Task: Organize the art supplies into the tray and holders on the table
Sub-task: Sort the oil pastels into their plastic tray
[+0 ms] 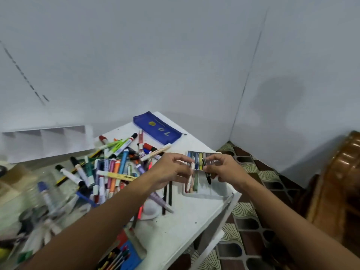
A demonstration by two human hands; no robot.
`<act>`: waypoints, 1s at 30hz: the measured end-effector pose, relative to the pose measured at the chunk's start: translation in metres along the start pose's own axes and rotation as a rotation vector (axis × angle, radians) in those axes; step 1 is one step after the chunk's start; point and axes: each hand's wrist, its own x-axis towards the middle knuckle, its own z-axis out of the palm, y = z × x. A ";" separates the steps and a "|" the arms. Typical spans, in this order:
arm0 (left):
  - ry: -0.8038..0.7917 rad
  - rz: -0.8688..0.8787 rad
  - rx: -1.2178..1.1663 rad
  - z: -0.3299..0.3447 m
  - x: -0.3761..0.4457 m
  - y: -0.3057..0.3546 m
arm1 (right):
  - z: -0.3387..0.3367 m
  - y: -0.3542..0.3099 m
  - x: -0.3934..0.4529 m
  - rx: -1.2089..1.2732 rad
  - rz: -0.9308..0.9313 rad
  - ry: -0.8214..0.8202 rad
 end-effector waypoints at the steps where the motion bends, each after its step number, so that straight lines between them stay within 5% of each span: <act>1: 0.012 -0.004 0.018 0.006 0.005 0.000 | -0.002 0.003 -0.001 -0.016 0.011 0.009; 17: 0.126 0.010 0.471 0.033 0.033 -0.011 | 0.004 0.009 0.014 -0.336 0.031 -0.004; 21: 0.175 0.286 0.750 0.032 0.029 -0.014 | 0.006 0.009 0.015 -0.424 -0.021 0.018; 26: -0.110 0.681 1.170 0.012 0.013 -0.027 | 0.005 0.012 0.016 -0.516 -0.055 -0.023; 30: -0.148 0.821 1.275 0.004 0.008 -0.034 | 0.006 0.014 0.017 -0.515 -0.071 0.031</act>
